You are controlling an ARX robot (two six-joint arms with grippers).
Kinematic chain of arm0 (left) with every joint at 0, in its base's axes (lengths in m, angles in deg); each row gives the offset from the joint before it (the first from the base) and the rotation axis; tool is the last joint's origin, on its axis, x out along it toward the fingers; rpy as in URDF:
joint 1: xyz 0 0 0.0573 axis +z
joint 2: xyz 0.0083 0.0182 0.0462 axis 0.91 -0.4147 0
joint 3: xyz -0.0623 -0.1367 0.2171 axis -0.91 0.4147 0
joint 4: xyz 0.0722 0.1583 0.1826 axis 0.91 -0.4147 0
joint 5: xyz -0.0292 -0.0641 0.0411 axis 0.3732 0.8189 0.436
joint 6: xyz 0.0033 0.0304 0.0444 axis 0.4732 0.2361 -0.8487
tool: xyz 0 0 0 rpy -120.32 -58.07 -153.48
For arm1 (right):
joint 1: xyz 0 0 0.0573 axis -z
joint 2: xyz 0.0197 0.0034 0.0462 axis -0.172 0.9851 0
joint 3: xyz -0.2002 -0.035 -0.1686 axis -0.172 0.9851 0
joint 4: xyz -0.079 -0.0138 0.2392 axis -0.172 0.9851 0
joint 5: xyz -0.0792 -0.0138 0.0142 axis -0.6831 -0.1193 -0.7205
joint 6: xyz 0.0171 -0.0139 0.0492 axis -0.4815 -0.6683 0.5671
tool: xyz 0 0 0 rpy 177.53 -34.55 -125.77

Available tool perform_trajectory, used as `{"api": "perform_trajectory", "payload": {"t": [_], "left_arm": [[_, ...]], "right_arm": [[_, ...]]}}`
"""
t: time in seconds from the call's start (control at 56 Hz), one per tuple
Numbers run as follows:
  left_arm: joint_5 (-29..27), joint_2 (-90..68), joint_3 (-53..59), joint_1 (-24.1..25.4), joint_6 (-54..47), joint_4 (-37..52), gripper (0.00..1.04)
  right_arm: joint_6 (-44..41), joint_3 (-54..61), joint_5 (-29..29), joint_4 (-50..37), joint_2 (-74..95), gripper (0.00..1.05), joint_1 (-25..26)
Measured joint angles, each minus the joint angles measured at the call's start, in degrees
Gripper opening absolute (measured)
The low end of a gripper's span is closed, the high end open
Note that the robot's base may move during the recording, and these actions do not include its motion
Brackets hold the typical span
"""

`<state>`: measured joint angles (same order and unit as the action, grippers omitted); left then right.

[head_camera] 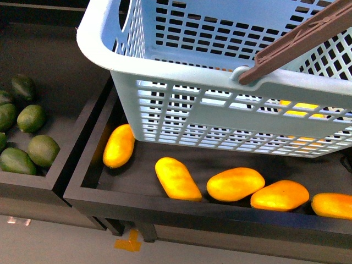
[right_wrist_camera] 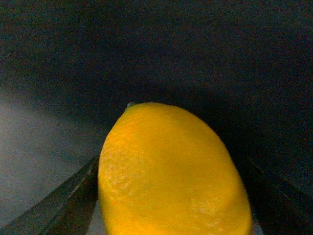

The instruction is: Pick lemon and mango into basket

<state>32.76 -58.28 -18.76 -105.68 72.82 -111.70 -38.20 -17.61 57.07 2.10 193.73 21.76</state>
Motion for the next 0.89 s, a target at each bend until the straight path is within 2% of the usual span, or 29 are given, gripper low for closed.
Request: {"api": "perform_trajectory", "payload": {"t": [0.071, 0.107, 0.375, 0.589, 0.893], "left_arm": [[0.0, 0.0, 0.0, 0.0, 0.0, 0.0, 0.08], [0.0, 0.0, 0.0, 0.0, 0.0, 0.0, 0.08], [0.0, 0.0, 0.0, 0.0, 0.0, 0.0, 0.08], [0.0, 0.0, 0.0, 0.0, 0.0, 0.0, 0.08], [0.1, 0.0, 0.0, 0.0, 0.0, 0.0, 0.08]], "right_arm": [[0.3, 0.0, -0.6, 0.1, 0.1, 0.72, -0.2], [0.5, -0.1, -0.7, 0.1, 0.1, 0.71, -0.2], [4.7, 0.3, -2.8, -1.8, 0.1, 0.71, 0.8], [13.2, 5.0, -3.7, -7.2, -3.7, 0.70, 6.8], [22.9, 15.6, 0.8, -16.5, -19.4, 0.70, 14.1]]}}
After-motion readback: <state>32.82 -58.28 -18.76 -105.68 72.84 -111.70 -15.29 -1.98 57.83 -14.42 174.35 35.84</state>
